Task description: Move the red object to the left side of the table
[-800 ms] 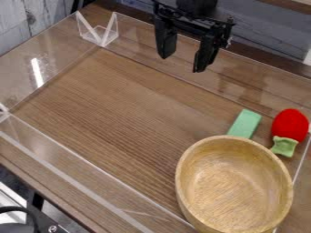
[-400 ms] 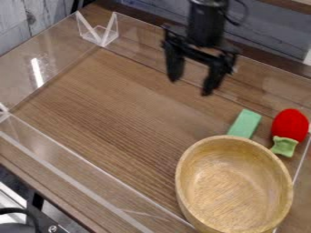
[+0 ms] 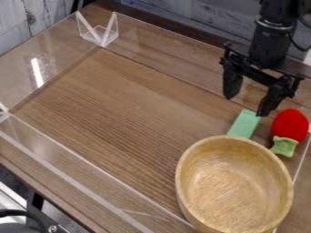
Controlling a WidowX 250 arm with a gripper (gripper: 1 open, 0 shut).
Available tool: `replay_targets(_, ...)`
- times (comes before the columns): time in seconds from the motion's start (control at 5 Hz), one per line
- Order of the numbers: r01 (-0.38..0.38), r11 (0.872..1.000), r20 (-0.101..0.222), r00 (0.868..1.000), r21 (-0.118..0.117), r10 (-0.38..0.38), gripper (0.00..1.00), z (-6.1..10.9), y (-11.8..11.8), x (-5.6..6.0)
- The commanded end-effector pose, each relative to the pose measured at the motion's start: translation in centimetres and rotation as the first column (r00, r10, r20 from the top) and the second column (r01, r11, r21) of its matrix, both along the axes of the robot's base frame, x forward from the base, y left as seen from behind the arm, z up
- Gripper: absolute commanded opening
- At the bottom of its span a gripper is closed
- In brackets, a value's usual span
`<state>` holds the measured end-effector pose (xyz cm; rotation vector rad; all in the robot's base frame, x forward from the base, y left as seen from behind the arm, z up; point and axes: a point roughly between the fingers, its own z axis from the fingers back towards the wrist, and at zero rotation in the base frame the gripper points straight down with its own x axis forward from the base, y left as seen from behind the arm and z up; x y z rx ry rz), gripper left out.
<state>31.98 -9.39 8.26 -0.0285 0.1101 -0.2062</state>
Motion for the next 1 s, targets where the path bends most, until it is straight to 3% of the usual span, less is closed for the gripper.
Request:
replay_targets(0.0,0.063,0.998,0.068,0.996,-0.02,-0.061,1.0,1.3,-1.3,1.1)
replay_targets(0.4,0.132,0.991,0.084,0.988,-0.025,-0.13,1.0,1.5,-3.3,2.3)
replay_targets(0.8,0.112,0.993,0.104,0.989,-0.024,-0.109,1.0,0.8,-4.5,2.9)
